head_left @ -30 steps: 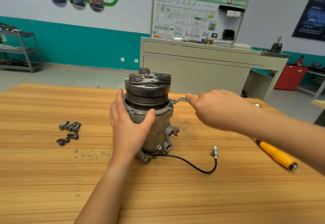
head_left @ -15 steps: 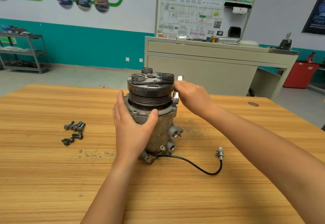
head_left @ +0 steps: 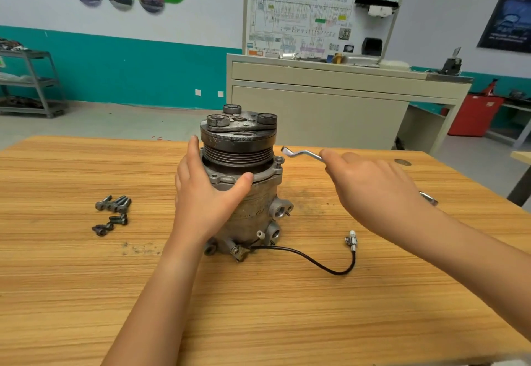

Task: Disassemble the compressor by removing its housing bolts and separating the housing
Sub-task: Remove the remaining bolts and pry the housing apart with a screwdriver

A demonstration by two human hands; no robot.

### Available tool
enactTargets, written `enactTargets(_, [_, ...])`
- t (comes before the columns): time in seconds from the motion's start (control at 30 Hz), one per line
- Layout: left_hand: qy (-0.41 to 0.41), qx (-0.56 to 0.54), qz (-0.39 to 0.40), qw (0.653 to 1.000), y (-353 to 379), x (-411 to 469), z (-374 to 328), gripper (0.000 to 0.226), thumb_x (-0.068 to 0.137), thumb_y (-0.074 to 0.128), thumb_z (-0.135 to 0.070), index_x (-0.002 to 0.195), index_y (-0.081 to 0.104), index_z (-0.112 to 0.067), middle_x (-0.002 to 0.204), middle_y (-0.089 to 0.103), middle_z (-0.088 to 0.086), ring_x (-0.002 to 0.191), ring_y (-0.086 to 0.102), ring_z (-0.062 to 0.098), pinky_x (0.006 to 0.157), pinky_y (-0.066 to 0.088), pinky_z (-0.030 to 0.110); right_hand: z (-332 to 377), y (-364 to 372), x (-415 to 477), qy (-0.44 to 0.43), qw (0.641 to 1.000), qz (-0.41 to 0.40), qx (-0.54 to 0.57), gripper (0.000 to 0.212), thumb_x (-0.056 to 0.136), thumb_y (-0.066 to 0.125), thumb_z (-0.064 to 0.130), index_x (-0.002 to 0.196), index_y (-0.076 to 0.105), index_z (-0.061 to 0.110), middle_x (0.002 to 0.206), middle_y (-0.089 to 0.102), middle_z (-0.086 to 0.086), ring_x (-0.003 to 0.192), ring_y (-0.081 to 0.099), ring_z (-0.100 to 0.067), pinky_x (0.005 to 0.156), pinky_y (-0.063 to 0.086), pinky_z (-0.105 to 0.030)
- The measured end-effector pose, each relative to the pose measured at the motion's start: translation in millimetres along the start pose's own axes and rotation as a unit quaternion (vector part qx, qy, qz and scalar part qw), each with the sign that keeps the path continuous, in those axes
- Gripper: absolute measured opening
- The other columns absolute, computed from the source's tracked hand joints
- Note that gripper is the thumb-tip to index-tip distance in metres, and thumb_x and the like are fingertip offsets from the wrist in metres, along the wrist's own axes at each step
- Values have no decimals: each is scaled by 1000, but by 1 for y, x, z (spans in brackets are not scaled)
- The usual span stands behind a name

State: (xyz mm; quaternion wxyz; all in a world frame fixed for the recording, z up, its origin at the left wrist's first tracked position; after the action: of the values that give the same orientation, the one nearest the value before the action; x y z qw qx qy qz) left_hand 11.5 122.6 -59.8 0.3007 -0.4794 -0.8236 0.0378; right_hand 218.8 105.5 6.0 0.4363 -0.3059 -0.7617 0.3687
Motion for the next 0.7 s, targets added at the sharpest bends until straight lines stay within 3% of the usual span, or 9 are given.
enactTargets(0.1, [-2,-25,-3,1000,0,-1,2,103,69,67,-50,149,4,-31,152,18,0,141,15,19,111,20,39,3,-7,0,16,999,25,-16,27,91,40,4,115,36,18,64,26,4,48,25,-13,41,13,-27])
enactTargets(0.4, [10,-24,-17,1000,0,-2,4,105,68,69,-56,149,7,-31,152,19,-3,140,15,17,111,20,40,35,-23,12,-25,987,139,-74,29,91,38,0,119,43,6,65,25,-2,50,22,-14,42,22,-25])
enactTargets(0.47, [16,-22,-22,999,0,-1,5,104,69,70,-54,149,7,-30,153,19,-2,140,15,16,111,20,40,50,-22,15,-34,980,171,-95,31,92,37,-1,123,42,-1,77,39,-5,54,25,-13,42,26,-27])
enactTargets(0.5, [17,-21,-23,999,0,-1,5,103,70,70,-52,149,7,-30,153,19,-2,141,15,16,111,20,40,58,-20,17,-39,978,176,-105,35,93,35,-2,127,38,-6,93,47,-9,59,32,-12,41,27,-28])
enactTargets(0.57, [20,-18,-23,999,0,-1,6,102,70,69,-52,149,8,-30,154,19,-3,141,15,16,110,20,39,72,-15,16,-56,977,164,-124,41,93,30,-6,132,23,-17,118,44,-22,77,48,-16,39,27,-27])
enactTargets(0.6, [24,-16,-22,999,0,-1,6,102,70,68,-53,149,8,-30,154,19,-3,141,16,16,110,20,39,72,-12,15,-67,976,156,-137,43,93,30,-7,133,19,-19,122,42,-25,79,49,-16,39,27,-27])
enactTargets(0.67, [29,-12,-21,999,0,-2,4,100,70,67,-54,149,10,-30,154,20,-3,140,16,15,110,20,38,60,-9,15,-84,972,145,-162,48,92,32,-7,136,15,-16,111,49,-20,61,38,-12,37,25,-28])
enactTargets(0.7, [31,-10,-21,999,1,-2,5,100,70,66,-56,149,10,-29,153,20,-3,140,16,16,110,20,38,51,-9,17,-87,972,141,-166,52,92,34,-7,139,13,-12,95,51,-15,54,33,-12,35,25,-27])
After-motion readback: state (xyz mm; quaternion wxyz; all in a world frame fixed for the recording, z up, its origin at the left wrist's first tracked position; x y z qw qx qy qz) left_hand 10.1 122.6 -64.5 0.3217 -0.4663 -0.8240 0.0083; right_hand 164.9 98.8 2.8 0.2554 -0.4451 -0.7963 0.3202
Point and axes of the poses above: each hand's wrist, its own x-axis towards the middle knuckle, its own y-axis out of the palm, z = x × y, the point moved 7 cm from there along x, towards the middle knuckle
